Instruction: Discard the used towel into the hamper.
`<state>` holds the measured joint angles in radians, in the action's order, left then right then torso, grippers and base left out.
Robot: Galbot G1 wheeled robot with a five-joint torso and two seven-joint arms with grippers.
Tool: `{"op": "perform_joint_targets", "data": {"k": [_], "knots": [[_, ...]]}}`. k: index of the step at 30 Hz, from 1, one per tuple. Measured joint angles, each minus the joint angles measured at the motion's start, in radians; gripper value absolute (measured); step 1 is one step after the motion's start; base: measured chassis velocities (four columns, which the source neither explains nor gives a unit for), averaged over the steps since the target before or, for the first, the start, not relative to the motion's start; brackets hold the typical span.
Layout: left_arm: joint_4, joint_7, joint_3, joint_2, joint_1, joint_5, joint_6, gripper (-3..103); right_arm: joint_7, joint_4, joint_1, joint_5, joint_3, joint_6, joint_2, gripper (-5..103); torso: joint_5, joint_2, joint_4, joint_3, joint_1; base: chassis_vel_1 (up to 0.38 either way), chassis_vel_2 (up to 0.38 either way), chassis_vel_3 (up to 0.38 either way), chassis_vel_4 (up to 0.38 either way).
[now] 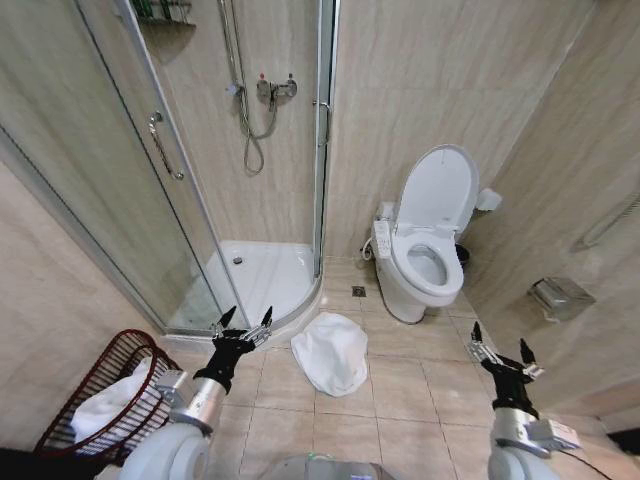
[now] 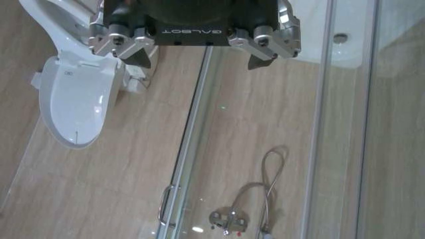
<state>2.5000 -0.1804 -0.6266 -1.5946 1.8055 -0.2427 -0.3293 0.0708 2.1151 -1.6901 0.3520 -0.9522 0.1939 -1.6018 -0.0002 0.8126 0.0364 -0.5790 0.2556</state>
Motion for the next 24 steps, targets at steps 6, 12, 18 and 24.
{"op": "perform_joint_targets", "data": {"k": [6, 12, 18, 24], "knots": [[0.0, 0.0, 0.0, 0.0, 0.0, 0.0, 0.0, 99, -0.029, 0.007, 0.028, -0.173, 0.052, 0.041, -0.006, 100, 0.0003, -0.026, -0.0001, 0.014, -0.012, 0.0, 0.0, 0.0, 0.0], [0.0, 0.0, 0.0, 0.0, 0.0, 0.0, 0.0, 99, -0.041, 0.072, 0.066, -0.178, 0.124, -0.012, 0.002, 100, 0.0001, -0.051, 0.0001, 0.029, -0.022, 0.0, 0.0, 0.0, 0.0], [0.0, 0.0, 0.0, 0.0, 0.0, 0.0, 0.0, 99, -0.04, 0.152, 0.063, -0.139, 0.263, -0.064, -0.005, 100, 0.0, -0.074, 0.0001, 0.043, -0.031, 0.0, 0.0, 0.0, 0.0], [0.0, 0.0, 0.0, 0.0, 0.0, 0.0, 0.0, 99, -0.022, 0.146, 0.053, -0.06, 0.323, -0.171, 0.001, 100, 0.0001, -0.102, -0.0001, 0.059, -0.043, 0.0, 0.0, 0.0, 0.0]]}}
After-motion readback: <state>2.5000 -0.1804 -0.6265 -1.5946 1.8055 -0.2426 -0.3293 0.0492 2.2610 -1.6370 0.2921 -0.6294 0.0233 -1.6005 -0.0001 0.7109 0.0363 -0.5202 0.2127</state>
